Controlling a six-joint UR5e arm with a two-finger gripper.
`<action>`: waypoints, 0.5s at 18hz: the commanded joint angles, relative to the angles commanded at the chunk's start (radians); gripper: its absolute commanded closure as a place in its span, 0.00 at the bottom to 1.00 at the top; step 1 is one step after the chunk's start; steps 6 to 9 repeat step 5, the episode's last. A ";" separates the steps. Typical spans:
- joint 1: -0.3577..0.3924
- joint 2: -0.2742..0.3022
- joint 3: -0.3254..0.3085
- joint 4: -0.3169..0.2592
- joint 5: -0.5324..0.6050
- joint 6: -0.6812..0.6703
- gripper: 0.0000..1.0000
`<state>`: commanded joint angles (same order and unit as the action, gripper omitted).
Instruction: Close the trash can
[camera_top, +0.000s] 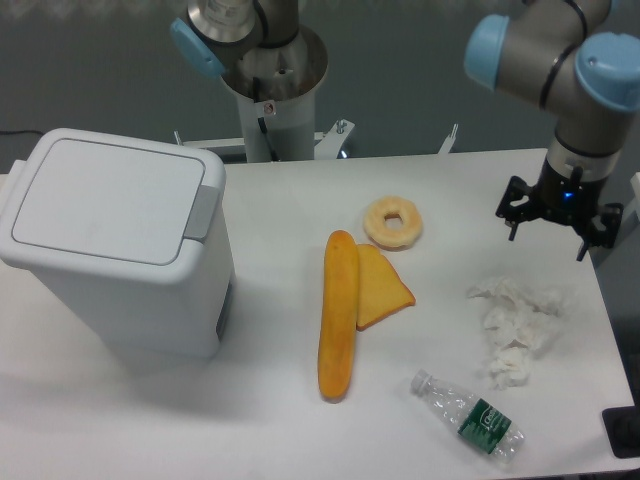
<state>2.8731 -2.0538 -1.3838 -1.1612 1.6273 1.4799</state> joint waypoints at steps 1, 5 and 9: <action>0.000 -0.009 0.006 0.000 0.015 0.035 0.00; -0.005 -0.012 0.034 -0.002 0.020 0.046 0.00; -0.005 -0.012 0.034 -0.002 0.020 0.046 0.00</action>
